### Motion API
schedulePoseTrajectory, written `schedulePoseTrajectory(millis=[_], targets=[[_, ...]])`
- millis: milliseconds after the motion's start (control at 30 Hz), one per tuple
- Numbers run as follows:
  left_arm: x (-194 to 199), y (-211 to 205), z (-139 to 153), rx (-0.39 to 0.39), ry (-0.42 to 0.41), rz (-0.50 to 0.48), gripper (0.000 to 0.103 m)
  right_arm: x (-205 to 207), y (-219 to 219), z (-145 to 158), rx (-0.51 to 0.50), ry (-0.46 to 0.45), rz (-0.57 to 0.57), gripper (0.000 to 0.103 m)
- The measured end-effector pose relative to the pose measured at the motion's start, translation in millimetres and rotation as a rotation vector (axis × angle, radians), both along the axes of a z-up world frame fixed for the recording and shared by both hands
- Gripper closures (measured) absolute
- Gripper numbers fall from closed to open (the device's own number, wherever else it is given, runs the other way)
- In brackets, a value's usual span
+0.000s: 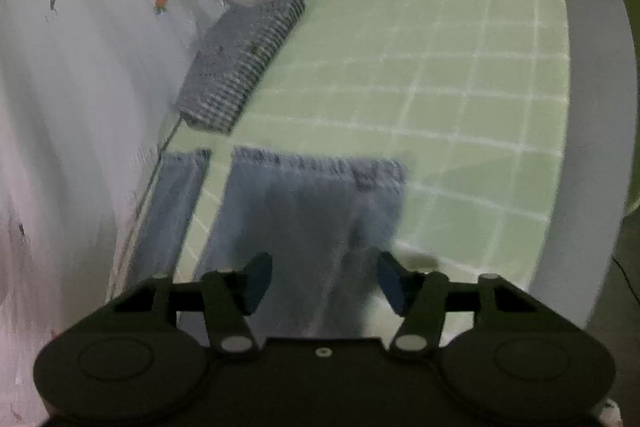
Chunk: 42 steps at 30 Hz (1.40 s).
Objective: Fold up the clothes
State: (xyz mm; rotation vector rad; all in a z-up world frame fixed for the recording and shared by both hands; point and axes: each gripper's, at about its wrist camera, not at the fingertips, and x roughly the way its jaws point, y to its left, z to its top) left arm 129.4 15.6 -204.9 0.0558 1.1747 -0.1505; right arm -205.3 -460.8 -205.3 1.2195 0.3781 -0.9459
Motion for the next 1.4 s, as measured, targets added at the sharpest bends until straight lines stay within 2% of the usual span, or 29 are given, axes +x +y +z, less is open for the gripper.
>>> schedulePoseTrajectory(millis=[133, 233, 400, 433, 533, 700, 867, 933, 1033, 1067, 1200, 1267, 1400], targets=[[-16, -3, -1, 0.02, -0.003, -0.045, 0.0, -11, 11, -16, 0.078, -0.042, 0.005, 0.057], [-23, 2, -1, 0.004, -0.009, -0.064, 0.0, -13, 16, -26, 0.122, -0.121, -0.001, 0.057], [-26, 17, 4, -0.078, -0.011, -0.06, 0.0, -11, 22, -64, 0.326, -0.4, -0.057, 0.06], [-25, 20, 5, -0.097, -0.011, -0.055, 0.0, -9, 27, -70, 0.354, -0.434, -0.071, 0.063], [-25, 34, 10, -0.171, -0.008, -0.024, 0.0, 4, 35, -72, 0.368, -0.442, -0.051, 0.064], [-20, 72, 15, -0.311, -0.001, 0.091, 0.002, 29, 51, -73, 0.387, -0.452, -0.015, 0.063], [-10, 128, 20, -0.421, -0.018, 0.28, 0.011, 44, 66, -71, 0.382, -0.456, -0.021, 0.064], [-7, 152, 20, -0.466, -0.026, 0.366, 0.019, 47, 70, -70, 0.379, -0.459, -0.042, 0.064], [-2, 185, 19, -0.517, -0.042, 0.473, 0.02, 51, 74, -72, 0.375, -0.464, -0.077, 0.064], [1, 192, 20, -0.507, -0.05, 0.494, 0.02, 52, 76, -73, 0.373, -0.467, -0.089, 0.064], [17, 210, 22, -0.364, -0.084, 0.542, 0.02, 48, 82, -75, 0.366, -0.477, -0.14, 0.064], [27, 218, 22, -0.34, -0.105, 0.58, 0.02, 49, 84, -76, 0.367, -0.482, -0.17, 0.064], [40, 236, 15, -0.367, -0.119, 0.657, 0.019, 47, 85, -79, 0.383, -0.496, -0.205, 0.064]])
